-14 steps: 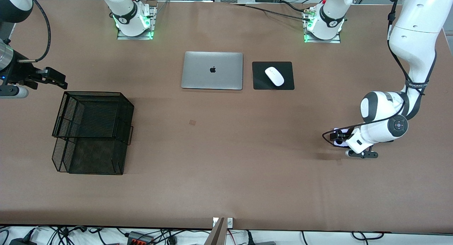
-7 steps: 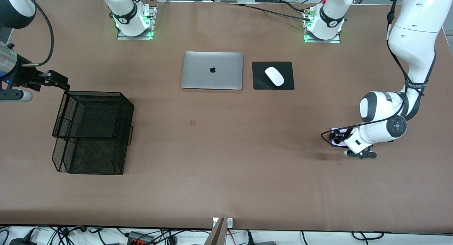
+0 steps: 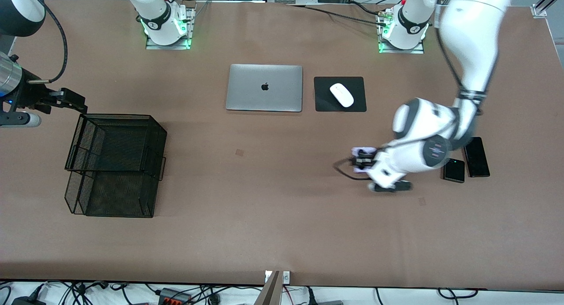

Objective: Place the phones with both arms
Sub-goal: 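Set the white phone mid-table with the left gripper while the right gripper approaches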

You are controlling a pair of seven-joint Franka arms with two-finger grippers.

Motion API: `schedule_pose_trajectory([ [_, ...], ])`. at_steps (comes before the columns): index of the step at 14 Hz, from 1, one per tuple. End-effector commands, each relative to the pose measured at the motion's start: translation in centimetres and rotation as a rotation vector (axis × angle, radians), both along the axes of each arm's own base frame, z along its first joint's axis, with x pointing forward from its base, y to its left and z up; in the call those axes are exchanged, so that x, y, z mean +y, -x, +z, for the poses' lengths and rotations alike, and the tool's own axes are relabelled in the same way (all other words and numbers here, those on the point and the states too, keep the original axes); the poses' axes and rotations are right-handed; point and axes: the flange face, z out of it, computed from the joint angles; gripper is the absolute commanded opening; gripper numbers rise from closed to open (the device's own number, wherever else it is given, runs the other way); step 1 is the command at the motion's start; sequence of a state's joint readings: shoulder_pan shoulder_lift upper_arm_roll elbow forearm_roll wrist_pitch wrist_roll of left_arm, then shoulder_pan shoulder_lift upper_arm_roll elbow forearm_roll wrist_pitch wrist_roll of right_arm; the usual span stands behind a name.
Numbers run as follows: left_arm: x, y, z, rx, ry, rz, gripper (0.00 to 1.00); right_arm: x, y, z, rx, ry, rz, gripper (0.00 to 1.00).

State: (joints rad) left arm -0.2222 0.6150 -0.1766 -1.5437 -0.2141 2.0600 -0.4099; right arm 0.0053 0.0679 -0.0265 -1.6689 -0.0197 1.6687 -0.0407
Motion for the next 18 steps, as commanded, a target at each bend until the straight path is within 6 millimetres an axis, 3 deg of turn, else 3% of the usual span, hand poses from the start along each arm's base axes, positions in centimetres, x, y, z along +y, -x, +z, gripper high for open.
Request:
schedule_pose_trajectory([
  [1,-7.1,-1.5,0.5,0.031,0.069,0.162,0.31,0.2,-0.3,-0.1,0.01,0.004,0.012,1.0],
  [3,-12.3,-1.7,0.5,0.051,0.11,0.304,0.31,0.1,-0.4,-0.4,0.013,0.003,0.011,1.0],
  [7,-20.4,-0.5,-1.9,0.016,0.303,0.471,0.34,0.9,-1.1,-2.0,0.033,0.0,0.022,1.0],
  [10,-23.9,0.0,-2.3,-0.079,0.385,0.646,0.32,2.1,-1.7,-3.9,0.061,0.001,0.042,1.0],
  [13,-26.4,1.4,-3.0,-0.158,0.433,0.672,0.29,4.3,-2.5,-5.0,0.044,0.002,0.068,1.0],
  [17,-28.1,2.6,-5.4,-0.362,0.338,0.331,0.29,6.4,-3.0,-6.2,0.037,-0.034,0.084,1.0],
  [18,-29.4,4.0,-7.0,-0.383,0.318,0.236,0.29,6.5,-3.0,-6.4,0.04,-0.037,0.085,1.0],
])
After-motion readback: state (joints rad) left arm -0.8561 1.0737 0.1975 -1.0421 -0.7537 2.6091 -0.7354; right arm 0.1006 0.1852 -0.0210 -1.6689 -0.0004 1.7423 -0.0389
